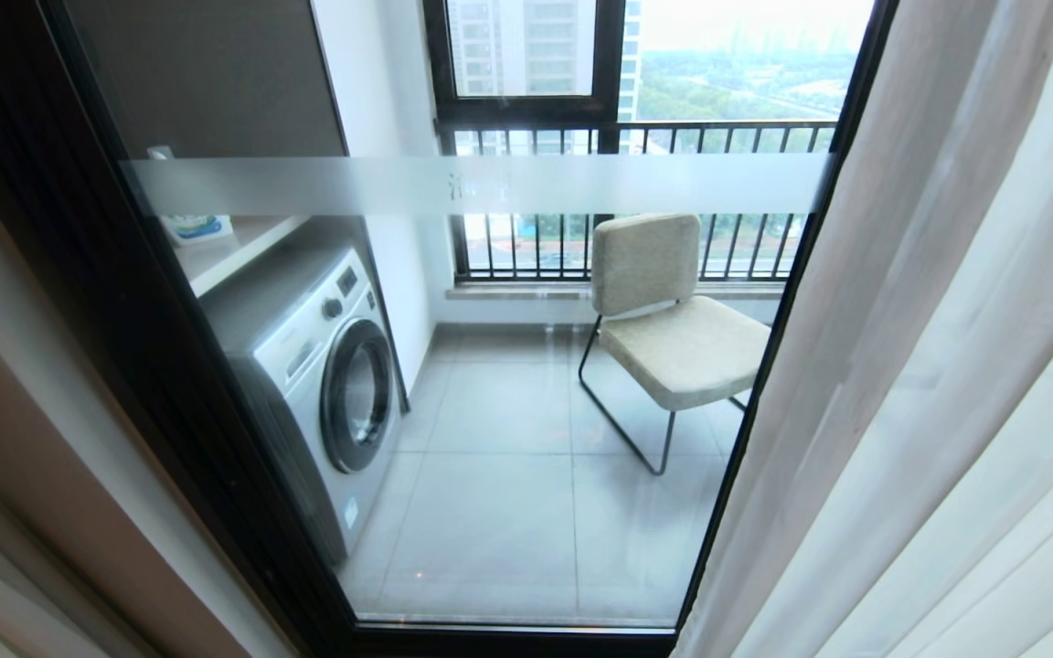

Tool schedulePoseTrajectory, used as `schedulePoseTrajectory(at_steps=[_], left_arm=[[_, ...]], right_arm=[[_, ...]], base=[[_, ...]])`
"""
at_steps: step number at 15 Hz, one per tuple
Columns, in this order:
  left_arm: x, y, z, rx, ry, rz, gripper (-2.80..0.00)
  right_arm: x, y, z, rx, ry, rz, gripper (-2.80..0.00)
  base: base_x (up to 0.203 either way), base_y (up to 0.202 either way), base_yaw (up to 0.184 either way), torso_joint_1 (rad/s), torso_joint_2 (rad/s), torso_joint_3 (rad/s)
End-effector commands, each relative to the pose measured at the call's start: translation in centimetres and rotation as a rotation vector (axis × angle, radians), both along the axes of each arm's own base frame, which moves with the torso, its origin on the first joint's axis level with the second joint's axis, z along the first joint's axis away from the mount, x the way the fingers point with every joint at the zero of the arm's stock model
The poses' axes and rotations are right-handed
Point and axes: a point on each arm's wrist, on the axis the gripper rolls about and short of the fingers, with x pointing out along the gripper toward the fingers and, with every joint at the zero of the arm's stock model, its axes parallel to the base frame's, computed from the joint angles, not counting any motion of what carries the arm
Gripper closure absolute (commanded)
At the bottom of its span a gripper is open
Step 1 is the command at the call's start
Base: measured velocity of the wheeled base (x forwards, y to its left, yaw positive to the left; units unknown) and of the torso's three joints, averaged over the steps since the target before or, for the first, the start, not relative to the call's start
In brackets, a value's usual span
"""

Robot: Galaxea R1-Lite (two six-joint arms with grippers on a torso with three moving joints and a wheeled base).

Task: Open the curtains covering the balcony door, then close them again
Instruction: Pull the inner curtains open on both sides

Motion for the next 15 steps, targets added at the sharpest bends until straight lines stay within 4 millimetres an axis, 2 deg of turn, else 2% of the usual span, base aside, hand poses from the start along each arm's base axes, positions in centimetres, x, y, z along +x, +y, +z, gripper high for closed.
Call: schedulePoseTrajectory(at_steps=[1, 15], left_arm=[[0.0, 0.0, 0.0, -0.001, 0.0, 0.001, 0.0], [0.0, 0.0, -0.01, -0.001, 0.002, 0.001, 0.0]], right_arm=[[0.46, 0.02, -0.2, -0.001, 0.005, 0.003, 0.0], [0.81, 0.12, -0.37, 0.003, 0.012, 0.01, 0.0]], base=[[0.0, 0.0, 0.0, 0.0, 0.0, 0.0], [0.0, 0.0, 0.0, 0.0, 0.0, 0.0]])
